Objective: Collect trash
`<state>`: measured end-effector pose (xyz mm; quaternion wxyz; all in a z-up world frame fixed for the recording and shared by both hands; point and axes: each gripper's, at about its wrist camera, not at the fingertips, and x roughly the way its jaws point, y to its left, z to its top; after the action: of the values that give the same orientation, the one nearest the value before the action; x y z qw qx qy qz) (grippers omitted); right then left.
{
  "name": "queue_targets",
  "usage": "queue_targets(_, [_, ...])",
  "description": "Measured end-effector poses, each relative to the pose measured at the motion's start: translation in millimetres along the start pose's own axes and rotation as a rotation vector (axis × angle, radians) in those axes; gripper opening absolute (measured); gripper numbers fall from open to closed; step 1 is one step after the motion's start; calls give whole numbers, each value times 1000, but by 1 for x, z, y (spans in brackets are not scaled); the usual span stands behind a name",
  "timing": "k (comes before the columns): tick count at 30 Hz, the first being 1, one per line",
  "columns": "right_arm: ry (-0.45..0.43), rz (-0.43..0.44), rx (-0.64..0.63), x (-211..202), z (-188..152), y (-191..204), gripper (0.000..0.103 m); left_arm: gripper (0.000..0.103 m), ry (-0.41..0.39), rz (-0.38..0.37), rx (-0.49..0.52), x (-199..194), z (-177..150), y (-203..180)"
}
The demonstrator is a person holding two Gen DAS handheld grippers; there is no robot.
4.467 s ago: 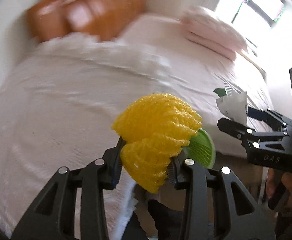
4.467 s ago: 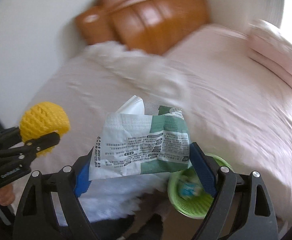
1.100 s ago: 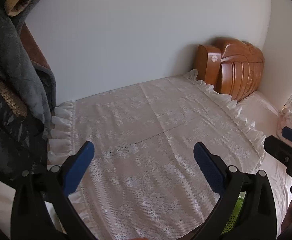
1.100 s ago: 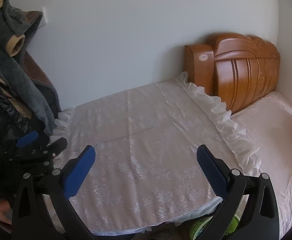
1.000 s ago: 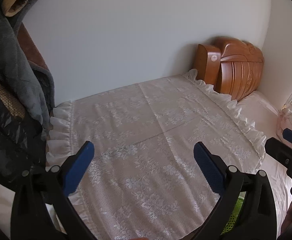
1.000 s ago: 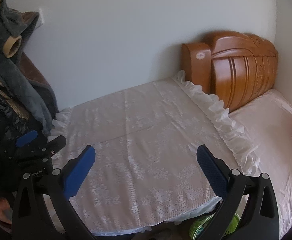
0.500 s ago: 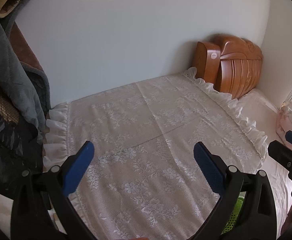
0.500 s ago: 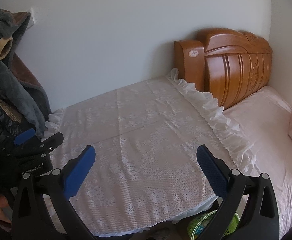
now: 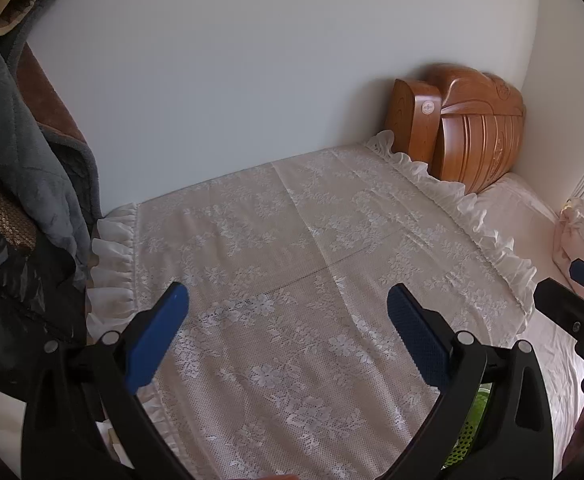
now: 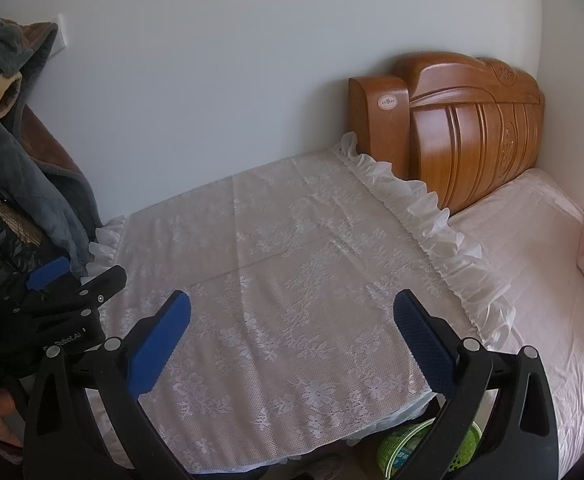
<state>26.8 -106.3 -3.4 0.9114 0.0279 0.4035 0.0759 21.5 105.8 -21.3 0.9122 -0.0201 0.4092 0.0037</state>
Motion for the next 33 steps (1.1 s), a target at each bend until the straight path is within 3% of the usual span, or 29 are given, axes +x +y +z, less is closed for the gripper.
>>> queue_targets(33, [5, 2, 1, 1, -2, -1, 101, 95, 3, -6, 2, 1, -2, 0])
